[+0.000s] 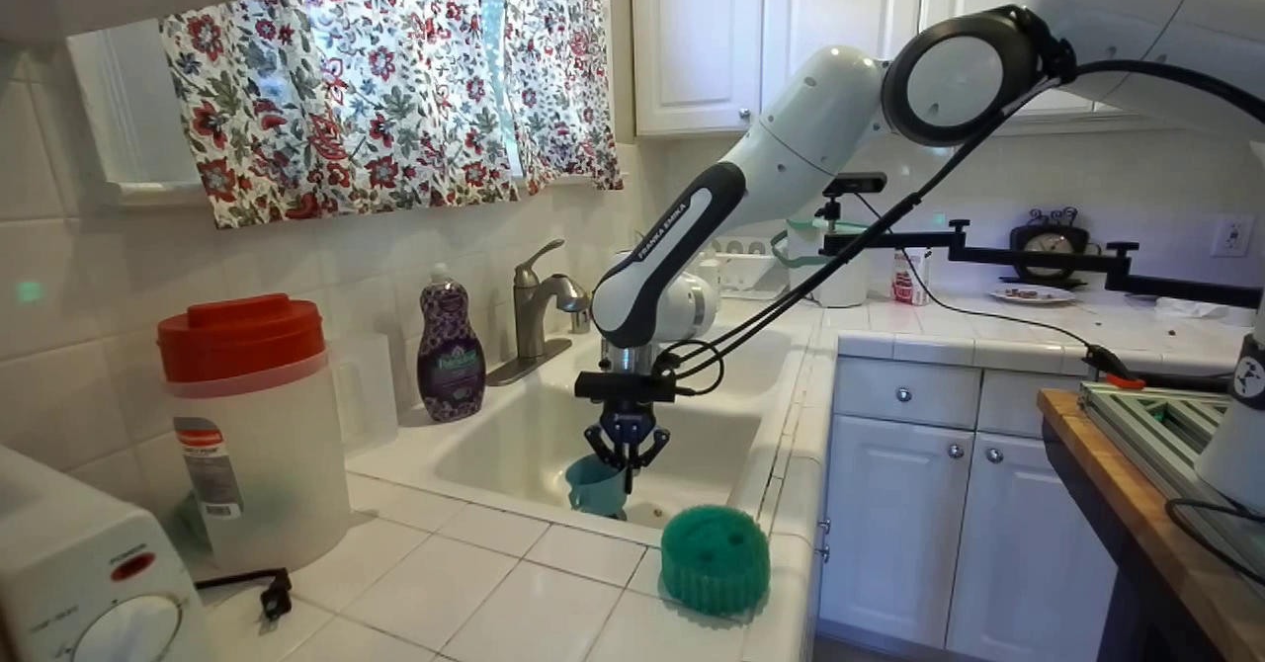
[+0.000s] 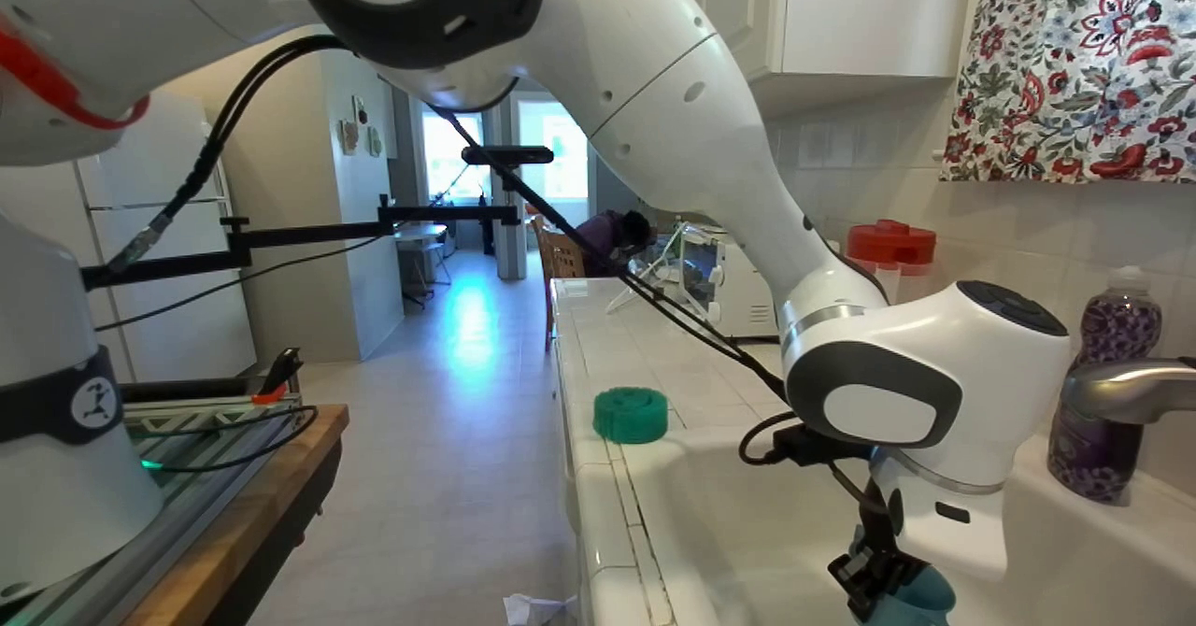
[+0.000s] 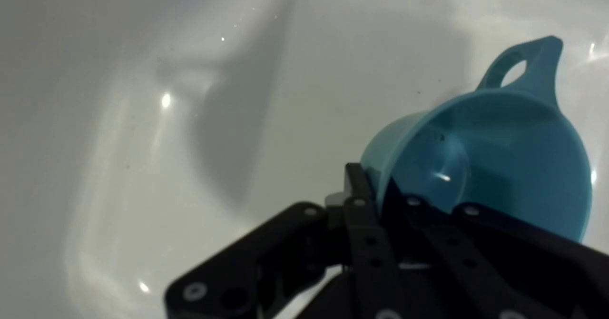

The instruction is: Put the cup into the sink

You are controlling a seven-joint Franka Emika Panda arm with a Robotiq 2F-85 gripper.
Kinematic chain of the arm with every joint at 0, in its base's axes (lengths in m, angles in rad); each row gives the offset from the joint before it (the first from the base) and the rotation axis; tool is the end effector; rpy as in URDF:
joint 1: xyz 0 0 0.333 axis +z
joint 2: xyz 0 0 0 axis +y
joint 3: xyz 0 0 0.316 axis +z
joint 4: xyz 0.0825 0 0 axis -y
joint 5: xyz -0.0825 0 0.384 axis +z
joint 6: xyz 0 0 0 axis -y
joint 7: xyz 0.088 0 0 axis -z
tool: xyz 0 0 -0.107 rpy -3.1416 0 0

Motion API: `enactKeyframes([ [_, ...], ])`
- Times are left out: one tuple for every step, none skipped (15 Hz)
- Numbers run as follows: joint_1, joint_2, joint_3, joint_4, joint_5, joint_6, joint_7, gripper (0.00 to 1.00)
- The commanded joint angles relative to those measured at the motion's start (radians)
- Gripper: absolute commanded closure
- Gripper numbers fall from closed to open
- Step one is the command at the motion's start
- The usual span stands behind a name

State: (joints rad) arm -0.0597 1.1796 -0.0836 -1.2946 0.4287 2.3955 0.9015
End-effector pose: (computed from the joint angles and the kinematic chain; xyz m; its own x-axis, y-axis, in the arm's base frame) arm 0.7014 -0.0858 0.0151 0.2447 -0.9476 -0.2052 -0.9695 -0.2414 -0.0416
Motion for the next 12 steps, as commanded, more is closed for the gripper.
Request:
enactKeyframes([
  [-0.017,0.065,0.016,0.094,-0.025,-0.012,0.006,0.98],
  [-0.017,0.078,0.016,0.110,-0.029,-0.015,0.007,0.98],
  [-0.017,0.090,0.013,0.127,-0.032,-0.018,0.010,0.98],
  [-0.016,0.101,0.011,0.140,-0.036,-0.020,0.013,0.98],
  [-0.013,0.111,0.005,0.154,-0.042,-0.018,0.018,0.98],
  [-0.013,0.122,0.002,0.168,-0.047,-0.018,0.019,0.98],
  [-0.013,0.133,-0.001,0.185,-0.054,-0.016,0.016,0.98],
  [-0.013,0.142,-0.004,0.200,-0.064,-0.013,0.015,0.98],
  [-0.012,0.151,-0.004,0.215,-0.070,-0.007,0.014,0.98],
  [-0.012,0.160,-0.005,0.232,-0.078,-0.006,0.013,0.98],
  [-0.013,0.168,-0.005,0.247,-0.084,-0.005,0.014,0.98],
  [-0.014,0.176,-0.006,0.261,-0.089,-0.006,0.014,0.98],
])
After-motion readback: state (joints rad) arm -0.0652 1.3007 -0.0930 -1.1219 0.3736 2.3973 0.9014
